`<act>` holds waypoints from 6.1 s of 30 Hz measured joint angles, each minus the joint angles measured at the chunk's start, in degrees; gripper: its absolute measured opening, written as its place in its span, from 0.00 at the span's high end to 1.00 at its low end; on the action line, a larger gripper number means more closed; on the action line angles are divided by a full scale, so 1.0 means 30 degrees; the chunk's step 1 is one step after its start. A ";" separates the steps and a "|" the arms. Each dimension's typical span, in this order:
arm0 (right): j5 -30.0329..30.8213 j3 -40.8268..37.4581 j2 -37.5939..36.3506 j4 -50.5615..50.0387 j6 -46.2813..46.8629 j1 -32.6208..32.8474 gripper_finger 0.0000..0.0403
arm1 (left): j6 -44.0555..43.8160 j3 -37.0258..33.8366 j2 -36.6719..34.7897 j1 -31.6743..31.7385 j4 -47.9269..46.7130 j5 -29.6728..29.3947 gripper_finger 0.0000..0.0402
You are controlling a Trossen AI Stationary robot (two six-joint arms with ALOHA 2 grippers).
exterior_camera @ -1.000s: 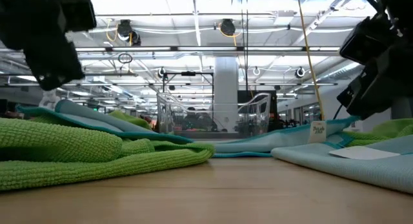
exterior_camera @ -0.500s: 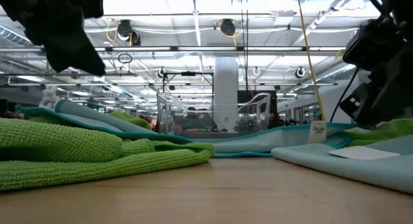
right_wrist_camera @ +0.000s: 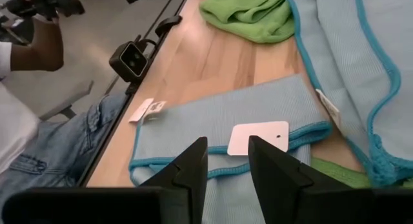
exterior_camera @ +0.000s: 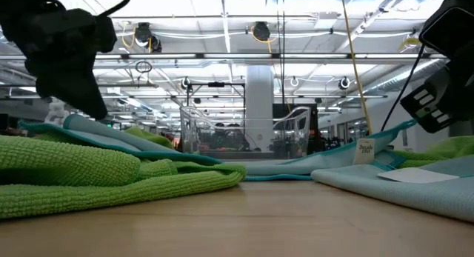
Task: Fold microfiber towels
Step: Fold the top right blue microfiber cloth
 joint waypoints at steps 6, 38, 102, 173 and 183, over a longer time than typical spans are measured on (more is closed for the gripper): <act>0.0044 0.0000 0.0000 0.0004 0.0000 0.0097 0.73 | -0.0019 -0.0007 0.1178 -0.0002 0.1663 0.1364 0.80; 0.0503 0.0000 -0.0007 -0.0007 -0.0007 0.0083 0.73 | -0.1028 -0.0007 0.0633 0.1368 0.0715 0.3879 0.39; 0.1996 0.0000 0.0000 0.0956 -0.0051 0.0076 0.73 | 1.0455 0.2268 0.6067 -0.5513 0.6862 -0.1844 0.52; 0.1909 0.0000 0.0000 0.0998 -0.0372 0.0081 0.73 | 1.5753 0.3752 0.8202 -0.7847 -0.0201 -0.5015 0.51; 0.1911 0.0000 0.0000 0.0998 -0.0384 0.0081 0.73 | 1.5211 0.3759 0.7821 -0.7970 -0.0709 -0.4989 0.66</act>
